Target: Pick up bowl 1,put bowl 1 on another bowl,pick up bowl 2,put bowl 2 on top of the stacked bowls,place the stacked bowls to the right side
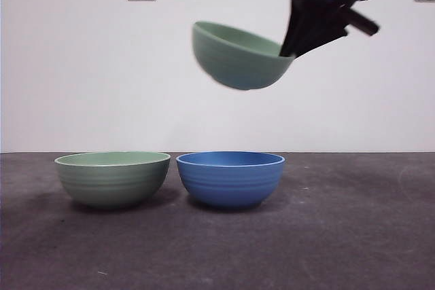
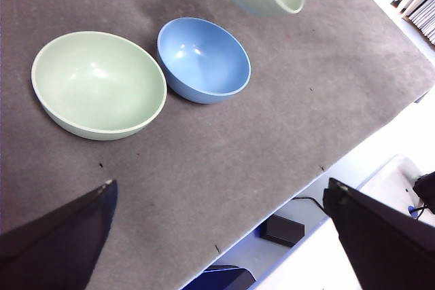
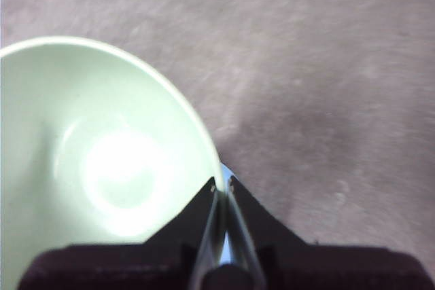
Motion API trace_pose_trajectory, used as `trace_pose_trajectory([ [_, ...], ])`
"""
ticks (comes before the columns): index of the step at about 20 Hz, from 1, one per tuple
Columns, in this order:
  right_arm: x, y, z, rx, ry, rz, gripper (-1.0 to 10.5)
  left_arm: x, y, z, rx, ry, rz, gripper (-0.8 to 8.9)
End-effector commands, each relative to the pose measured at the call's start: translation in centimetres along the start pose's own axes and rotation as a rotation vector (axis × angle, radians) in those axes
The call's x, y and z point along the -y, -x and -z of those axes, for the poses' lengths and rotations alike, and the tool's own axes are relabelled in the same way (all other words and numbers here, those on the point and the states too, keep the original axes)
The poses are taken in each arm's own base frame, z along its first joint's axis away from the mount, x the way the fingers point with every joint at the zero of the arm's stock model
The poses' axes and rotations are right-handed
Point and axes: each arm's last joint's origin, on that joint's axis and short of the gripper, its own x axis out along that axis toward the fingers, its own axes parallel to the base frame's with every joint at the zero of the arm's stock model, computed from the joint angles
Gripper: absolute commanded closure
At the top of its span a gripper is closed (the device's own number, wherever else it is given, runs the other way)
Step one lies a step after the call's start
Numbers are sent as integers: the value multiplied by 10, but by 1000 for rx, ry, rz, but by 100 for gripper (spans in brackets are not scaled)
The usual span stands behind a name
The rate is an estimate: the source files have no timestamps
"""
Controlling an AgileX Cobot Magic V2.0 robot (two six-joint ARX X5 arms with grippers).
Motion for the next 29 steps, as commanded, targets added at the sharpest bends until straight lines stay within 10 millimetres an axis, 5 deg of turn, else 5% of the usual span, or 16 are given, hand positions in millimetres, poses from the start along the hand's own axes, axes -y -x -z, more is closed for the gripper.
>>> trace_pose_trajectory([
  [1,-1,-29,3,-77,7,16,960,1,0,-1,7,-6,8,225],
  [5,-5,-70,17,-199,39,45,959,1,0,-1,7,-6,8,225],
  [9,-9,-89,31,-282,60,59,959,1,0,-1,7,-6,7,225],
  [14,-11,-89,38,-336,83,109,958,-2,-1,-4,10,-9,-22,225],
  [18,-13,-89,39,-354,82,99,740,-10,-10,-11,-4,0,-44,225],
  [21,-15,-89,40,-359,79,70,686,-21,-21,-19,-25,17,-42,225],
  [25,-21,-67,31,-323,81,47,686,-38,-41,-31,-49,63,-41,225],
  [29,-25,-3,16,-230,95,99,687,-60,-72,-42,-96,106,-137,225],
])
